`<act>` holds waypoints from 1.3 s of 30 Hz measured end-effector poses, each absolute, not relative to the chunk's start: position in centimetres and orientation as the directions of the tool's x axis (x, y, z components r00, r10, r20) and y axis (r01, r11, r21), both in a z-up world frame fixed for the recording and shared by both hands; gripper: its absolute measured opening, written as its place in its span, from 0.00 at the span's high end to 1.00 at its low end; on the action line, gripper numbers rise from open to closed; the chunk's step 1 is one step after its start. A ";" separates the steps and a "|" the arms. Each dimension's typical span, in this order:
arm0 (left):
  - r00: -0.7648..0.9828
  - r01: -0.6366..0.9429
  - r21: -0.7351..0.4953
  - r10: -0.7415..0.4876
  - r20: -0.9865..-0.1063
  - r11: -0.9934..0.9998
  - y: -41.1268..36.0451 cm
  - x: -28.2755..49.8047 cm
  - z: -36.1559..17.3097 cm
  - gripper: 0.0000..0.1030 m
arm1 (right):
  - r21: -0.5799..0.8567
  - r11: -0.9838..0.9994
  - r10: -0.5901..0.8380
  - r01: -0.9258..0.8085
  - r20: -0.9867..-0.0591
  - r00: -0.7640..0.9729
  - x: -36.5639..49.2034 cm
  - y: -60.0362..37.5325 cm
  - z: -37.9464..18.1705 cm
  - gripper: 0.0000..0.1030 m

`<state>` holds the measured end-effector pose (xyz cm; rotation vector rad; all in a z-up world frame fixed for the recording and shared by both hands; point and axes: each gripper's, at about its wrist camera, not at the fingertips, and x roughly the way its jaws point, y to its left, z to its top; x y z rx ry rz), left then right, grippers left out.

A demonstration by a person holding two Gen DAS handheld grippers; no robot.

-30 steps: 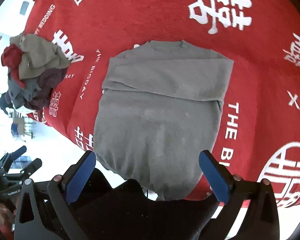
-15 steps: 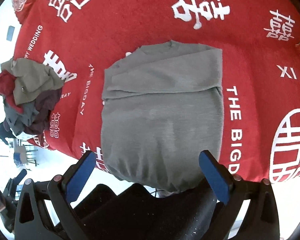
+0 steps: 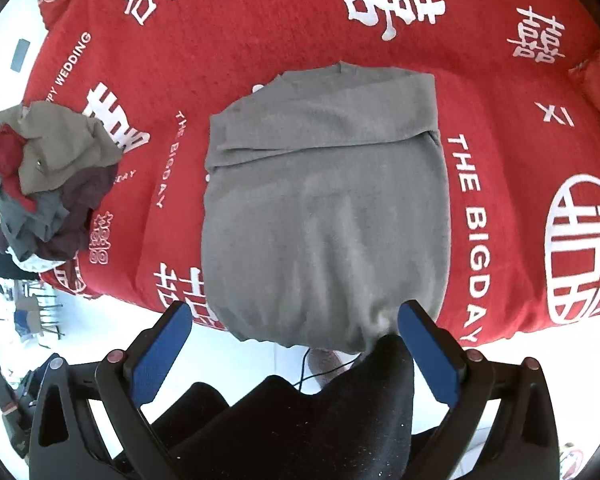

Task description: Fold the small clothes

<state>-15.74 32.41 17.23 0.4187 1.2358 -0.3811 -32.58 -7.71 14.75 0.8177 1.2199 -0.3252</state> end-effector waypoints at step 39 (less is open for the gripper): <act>0.155 0.550 0.006 -0.096 -0.983 0.835 30.3 -12.4 9.4 0.00 | 0.347 0.667 0.189 0.660 -0.935 0.300 -38.6 -7.0 10.9 0.01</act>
